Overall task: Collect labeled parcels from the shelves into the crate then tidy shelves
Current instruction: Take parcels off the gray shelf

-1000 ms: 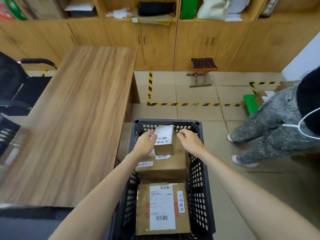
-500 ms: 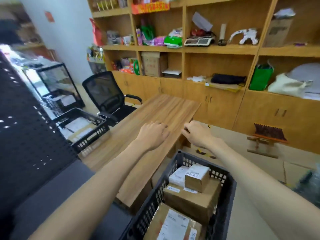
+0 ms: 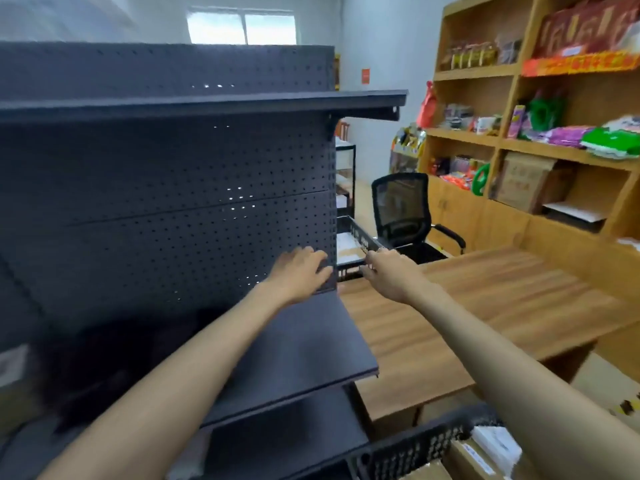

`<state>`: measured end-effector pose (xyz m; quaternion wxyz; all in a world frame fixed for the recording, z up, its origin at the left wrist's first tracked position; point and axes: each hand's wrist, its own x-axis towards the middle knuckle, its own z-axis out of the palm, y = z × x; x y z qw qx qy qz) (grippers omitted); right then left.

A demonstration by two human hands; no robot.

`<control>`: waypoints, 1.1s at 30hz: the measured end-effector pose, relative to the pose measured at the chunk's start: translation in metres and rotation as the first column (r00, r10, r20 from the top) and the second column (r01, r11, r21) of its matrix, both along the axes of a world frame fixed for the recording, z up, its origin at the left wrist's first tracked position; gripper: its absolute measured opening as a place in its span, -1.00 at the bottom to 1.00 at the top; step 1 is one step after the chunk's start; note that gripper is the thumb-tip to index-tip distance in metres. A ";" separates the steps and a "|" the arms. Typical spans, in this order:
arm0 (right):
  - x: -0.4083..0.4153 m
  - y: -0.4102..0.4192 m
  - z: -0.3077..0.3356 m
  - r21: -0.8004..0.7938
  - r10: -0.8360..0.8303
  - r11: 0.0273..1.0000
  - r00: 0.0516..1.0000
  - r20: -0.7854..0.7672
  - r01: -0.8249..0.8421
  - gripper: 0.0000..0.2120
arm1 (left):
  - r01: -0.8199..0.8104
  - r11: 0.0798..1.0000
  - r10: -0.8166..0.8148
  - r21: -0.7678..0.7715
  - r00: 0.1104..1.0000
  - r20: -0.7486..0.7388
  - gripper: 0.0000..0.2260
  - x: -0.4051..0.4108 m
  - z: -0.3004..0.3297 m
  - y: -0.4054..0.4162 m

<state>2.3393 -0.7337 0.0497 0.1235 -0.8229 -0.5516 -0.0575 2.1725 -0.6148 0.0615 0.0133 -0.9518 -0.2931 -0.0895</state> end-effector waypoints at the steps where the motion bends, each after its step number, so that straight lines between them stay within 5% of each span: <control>1: -0.014 0.015 0.002 -0.001 0.052 0.999 0.999 0.010 -0.052 -0.67 | -0.041 0.999 0.042 -0.018 0.999 0.006 -0.61 -0.022 0.000 0.009; 15: -0.232 0.150 0.003 -0.040 0.495 0.866 0.866 -0.071 -0.499 -0.68 | -0.542 0.840 0.541 -0.030 0.841 -0.021 -0.57 -0.291 0.003 0.073; 33: -0.503 0.239 -0.038 -0.071 0.527 0.840 0.840 -0.127 -0.537 -0.67 | -0.601 0.796 0.605 -0.071 0.794 0.058 -0.63 -0.558 -0.040 0.151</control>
